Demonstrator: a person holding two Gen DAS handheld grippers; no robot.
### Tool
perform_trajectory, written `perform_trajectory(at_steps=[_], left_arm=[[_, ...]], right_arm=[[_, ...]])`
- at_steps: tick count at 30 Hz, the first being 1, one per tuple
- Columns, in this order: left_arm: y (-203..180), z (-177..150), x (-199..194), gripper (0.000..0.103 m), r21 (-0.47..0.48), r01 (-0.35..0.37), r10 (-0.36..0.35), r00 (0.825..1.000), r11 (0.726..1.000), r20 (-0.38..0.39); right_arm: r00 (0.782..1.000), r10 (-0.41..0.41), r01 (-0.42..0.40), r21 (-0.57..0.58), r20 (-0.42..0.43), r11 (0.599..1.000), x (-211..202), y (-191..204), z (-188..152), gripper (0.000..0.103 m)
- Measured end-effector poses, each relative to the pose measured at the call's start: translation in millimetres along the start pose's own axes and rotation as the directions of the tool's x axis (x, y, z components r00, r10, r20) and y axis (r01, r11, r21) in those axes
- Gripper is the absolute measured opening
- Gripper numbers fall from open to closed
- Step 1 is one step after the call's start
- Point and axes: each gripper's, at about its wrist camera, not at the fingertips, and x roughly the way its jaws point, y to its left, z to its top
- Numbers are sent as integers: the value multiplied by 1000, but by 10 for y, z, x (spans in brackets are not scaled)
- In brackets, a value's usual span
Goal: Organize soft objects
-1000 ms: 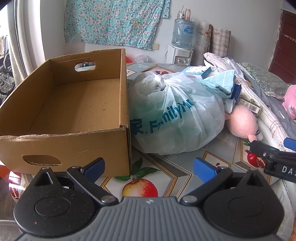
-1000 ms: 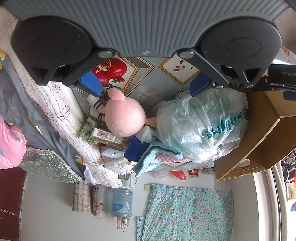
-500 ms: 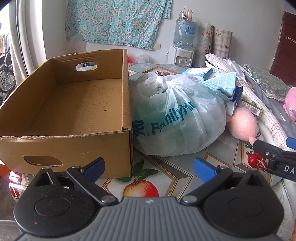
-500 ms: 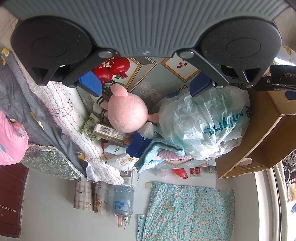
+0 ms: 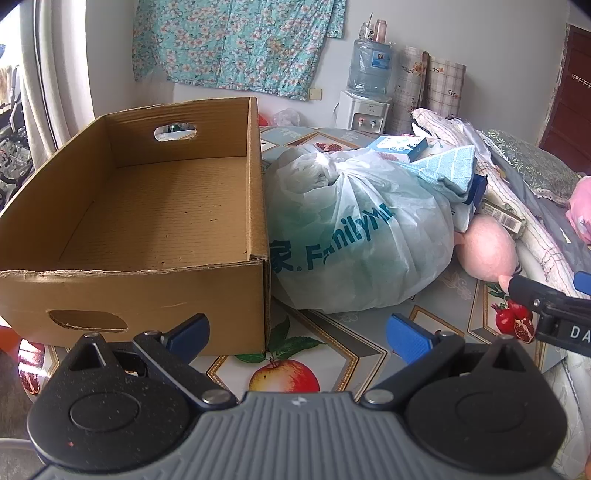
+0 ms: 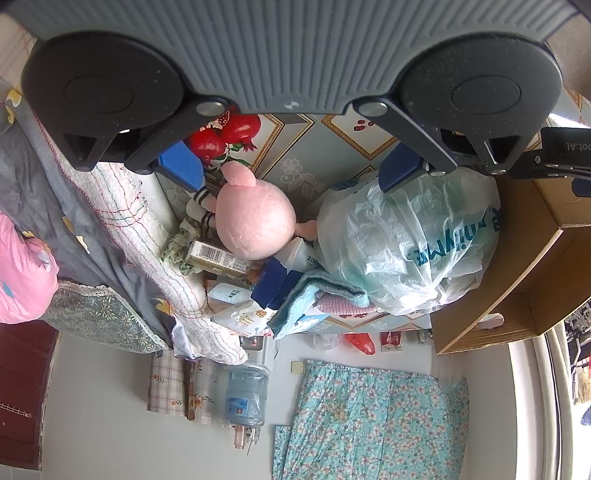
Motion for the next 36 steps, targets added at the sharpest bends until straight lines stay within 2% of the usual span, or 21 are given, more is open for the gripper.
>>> perform_trajectory(at_steps=[36], left_arm=[[44, -25, 51, 103, -11, -8, 8, 1000, 1000, -9]], right_arm=[[1000, -4, 4, -4, 2, 1000, 28, -5, 44, 102]])
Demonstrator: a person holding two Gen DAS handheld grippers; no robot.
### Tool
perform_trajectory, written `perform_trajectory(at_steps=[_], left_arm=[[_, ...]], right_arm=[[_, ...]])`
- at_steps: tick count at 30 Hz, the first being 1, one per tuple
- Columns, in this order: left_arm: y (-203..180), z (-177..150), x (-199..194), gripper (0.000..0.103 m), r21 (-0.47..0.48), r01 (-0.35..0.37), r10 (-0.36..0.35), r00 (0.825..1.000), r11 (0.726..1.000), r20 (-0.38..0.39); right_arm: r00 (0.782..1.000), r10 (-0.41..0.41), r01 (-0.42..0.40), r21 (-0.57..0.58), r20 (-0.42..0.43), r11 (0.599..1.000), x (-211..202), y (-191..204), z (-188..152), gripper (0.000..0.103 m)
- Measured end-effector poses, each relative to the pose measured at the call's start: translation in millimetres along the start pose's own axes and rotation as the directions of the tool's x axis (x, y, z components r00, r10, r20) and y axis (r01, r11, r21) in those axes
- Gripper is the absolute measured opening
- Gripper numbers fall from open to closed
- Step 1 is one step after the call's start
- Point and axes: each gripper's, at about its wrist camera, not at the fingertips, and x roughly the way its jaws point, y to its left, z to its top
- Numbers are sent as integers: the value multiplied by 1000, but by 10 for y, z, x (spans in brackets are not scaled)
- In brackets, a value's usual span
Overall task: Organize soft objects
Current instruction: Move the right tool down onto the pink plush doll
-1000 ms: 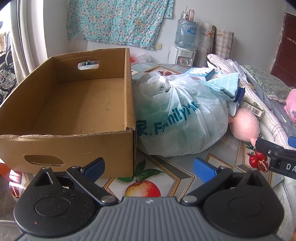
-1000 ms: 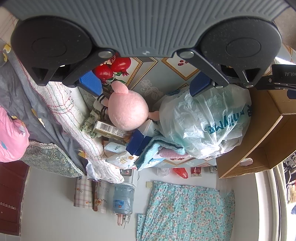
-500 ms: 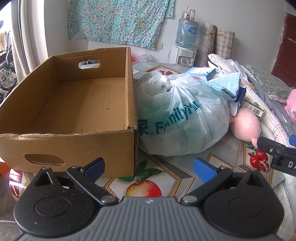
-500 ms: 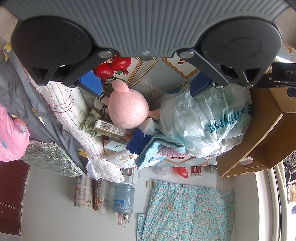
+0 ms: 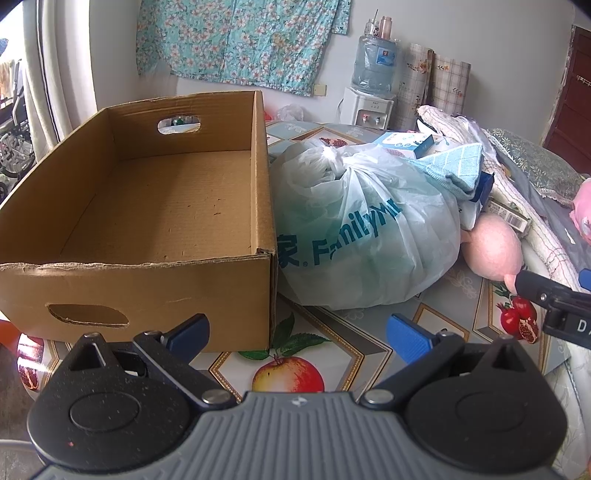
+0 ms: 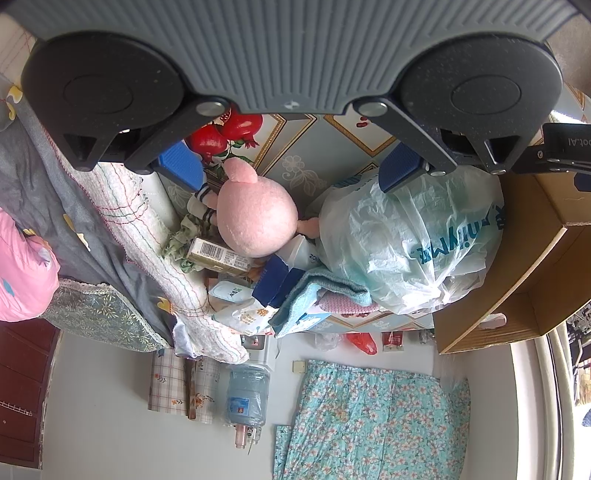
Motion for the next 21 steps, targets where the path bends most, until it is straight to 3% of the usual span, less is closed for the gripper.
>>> perform_trajectory(at_steps=[9, 13, 17, 21], left_arm=[[-49, -34, -23, 103, 27, 13, -13, 1000, 1000, 18], [-178, -72, -120, 103, 104, 107, -113, 992, 989, 57], [-355, -58, -189, 103, 184, 216, -235, 968, 959, 88], [-569, 41, -175, 103, 258, 270, -307, 945, 927, 113]], right_arm=[[1000, -18, 18, 20, 15, 1000, -6, -75, -15, 102], [998, -27, 23, 62, 64, 998, -120, -279, -60, 102], [992, -31, 19, 95, 121, 995, -297, -563, -71, 102], [983, 13, -37, 123, 186, 992, -431, -865, -32, 102]])
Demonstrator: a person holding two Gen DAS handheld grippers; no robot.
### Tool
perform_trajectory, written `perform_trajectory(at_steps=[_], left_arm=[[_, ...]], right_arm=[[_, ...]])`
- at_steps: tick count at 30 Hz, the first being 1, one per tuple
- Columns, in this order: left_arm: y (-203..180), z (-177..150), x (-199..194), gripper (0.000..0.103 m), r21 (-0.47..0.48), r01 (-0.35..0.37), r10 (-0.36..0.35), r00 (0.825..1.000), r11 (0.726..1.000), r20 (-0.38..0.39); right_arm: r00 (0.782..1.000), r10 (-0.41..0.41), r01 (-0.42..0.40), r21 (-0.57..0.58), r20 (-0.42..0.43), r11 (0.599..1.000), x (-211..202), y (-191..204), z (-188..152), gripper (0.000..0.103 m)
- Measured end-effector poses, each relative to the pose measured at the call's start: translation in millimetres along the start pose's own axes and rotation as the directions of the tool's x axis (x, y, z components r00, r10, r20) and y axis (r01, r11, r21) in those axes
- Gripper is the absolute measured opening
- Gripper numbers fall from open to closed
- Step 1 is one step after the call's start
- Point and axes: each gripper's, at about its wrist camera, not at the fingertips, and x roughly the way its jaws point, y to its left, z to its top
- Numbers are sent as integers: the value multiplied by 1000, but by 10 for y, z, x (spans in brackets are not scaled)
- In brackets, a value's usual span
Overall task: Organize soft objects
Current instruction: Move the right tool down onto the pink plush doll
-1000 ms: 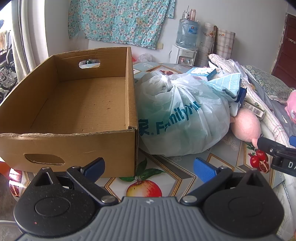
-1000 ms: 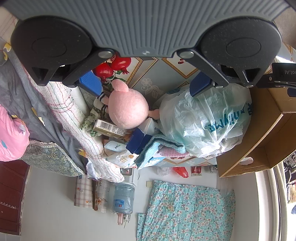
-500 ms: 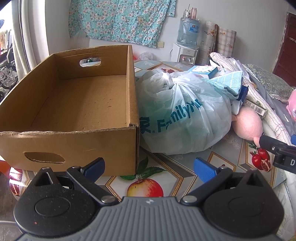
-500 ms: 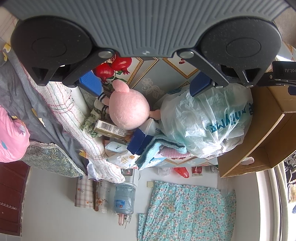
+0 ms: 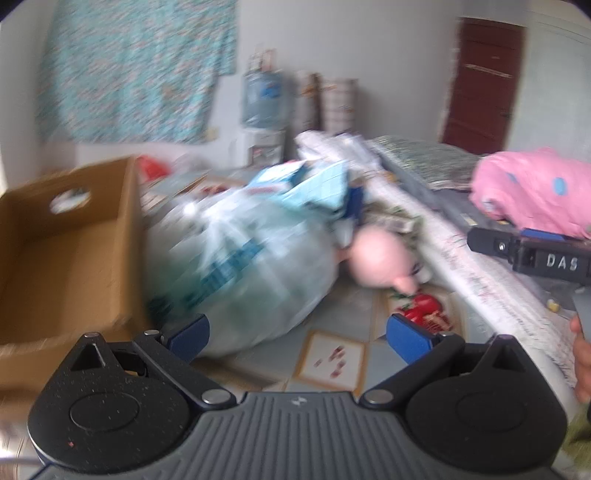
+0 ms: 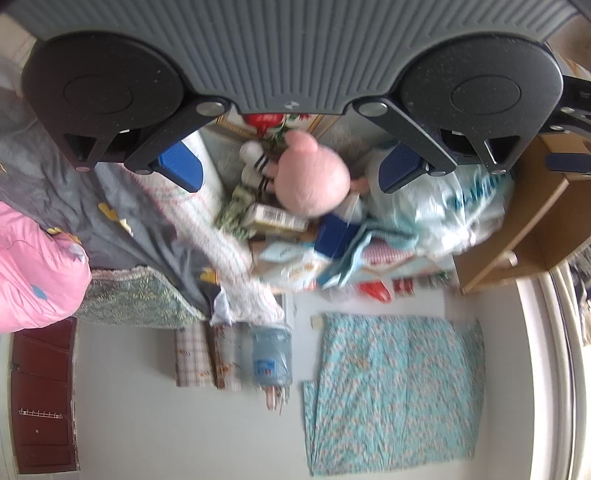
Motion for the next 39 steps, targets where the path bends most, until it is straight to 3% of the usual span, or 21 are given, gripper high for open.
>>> perform_trajectory(at_steps=[9, 15, 20, 27, 32, 39], left_arm=[[-315, 124, 368, 101, 78, 142, -144, 989, 987, 23], [-566, 104, 712, 82, 158, 152, -155, 988, 976, 9], [-609, 125, 1017, 65, 147, 161, -155, 987, 976, -47], [-595, 191, 1363, 62, 116, 169, -155, 981, 979, -121], [-603, 243, 1575, 66, 87, 190, -174, 970, 978, -168], [-631, 266, 1751, 75, 34, 223, -212, 957, 974, -195]], right_arm=[[995, 92, -90, 41, -48, 995, 285, -358, 253, 102], [972, 190, -188, 31, -140, 982, 809, -381, 205, 100], [940, 265, -258, 63, -214, 964, 1250, -398, 162, 86], [888, 358, -326, 154, -289, 933, 1824, -510, 80, 62], [834, 474, -392, 300, -283, 870, 2009, -676, -44, 60], [802, 531, -415, 385, -273, 824, 2021, -784, -122, 61]])
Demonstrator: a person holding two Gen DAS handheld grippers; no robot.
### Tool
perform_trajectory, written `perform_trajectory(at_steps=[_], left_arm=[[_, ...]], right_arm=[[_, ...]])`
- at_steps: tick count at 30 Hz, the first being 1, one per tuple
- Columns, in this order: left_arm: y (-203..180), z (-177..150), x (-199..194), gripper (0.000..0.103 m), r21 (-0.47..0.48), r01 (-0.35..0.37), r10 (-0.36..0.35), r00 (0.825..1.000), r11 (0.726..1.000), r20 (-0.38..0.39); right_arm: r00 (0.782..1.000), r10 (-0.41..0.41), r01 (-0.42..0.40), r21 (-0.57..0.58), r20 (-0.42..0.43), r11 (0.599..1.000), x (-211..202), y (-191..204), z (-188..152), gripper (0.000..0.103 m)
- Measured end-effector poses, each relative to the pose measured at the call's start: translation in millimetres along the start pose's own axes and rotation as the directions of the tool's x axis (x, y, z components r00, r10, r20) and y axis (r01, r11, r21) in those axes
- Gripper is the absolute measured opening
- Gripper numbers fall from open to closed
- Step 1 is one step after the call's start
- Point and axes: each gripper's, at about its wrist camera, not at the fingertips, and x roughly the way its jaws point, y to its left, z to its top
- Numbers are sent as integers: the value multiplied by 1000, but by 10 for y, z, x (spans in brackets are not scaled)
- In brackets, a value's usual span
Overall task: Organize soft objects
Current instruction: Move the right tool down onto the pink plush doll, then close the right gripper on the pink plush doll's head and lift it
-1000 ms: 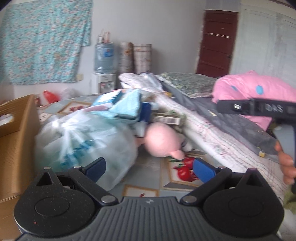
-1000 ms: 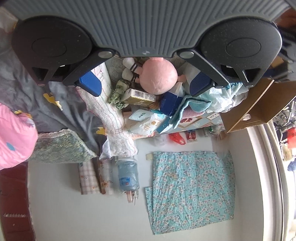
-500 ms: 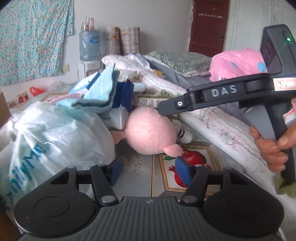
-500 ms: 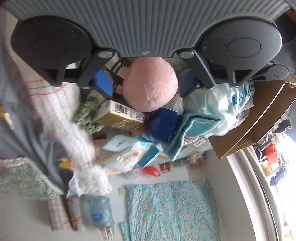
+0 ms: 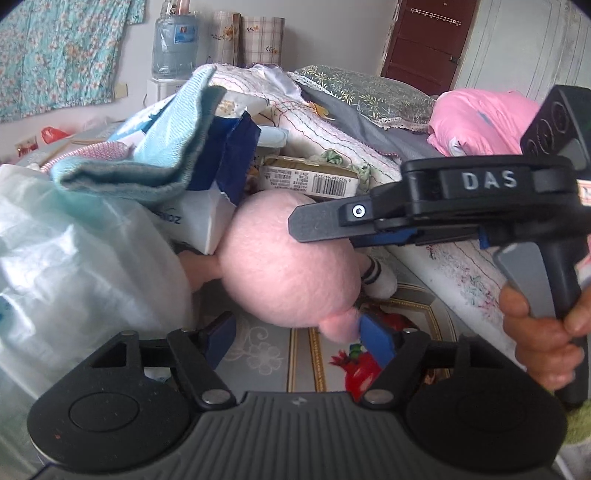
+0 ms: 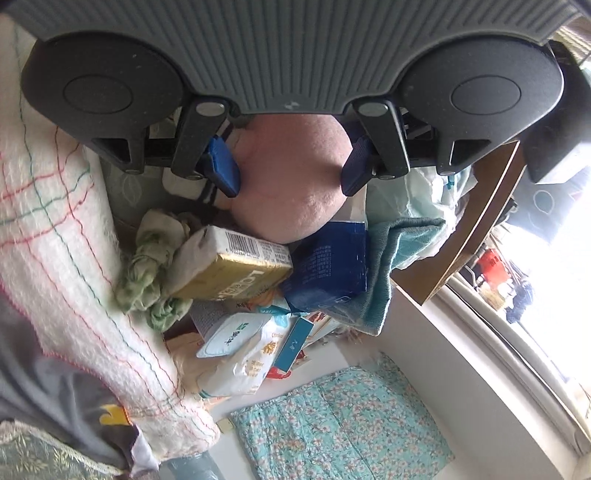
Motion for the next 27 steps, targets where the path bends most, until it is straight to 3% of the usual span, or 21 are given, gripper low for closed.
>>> perform_trajectory(at_steps=[7, 19, 24, 27], left_arm=[[-24, 23, -4, 76, -22, 0, 0, 1000, 1000, 6], [-37, -187, -532, 76, -7, 77, -76, 996, 997, 36], [-34, -319, -625, 76, 2, 109, -109, 994, 994, 17], [-16, -369, -626, 76, -3, 104, -104, 995, 995, 11]], right_arm=[[999, 22, -20, 48, -31, 999, -55, 12, -45, 61], [996, 75, -61, 232, -52, 971, -332, 131, -380, 62], [998, 42, -30, 230, -44, 973, -369, 244, -570, 62], [999, -32, 36, 177, -25, 984, -442, 382, -614, 62]])
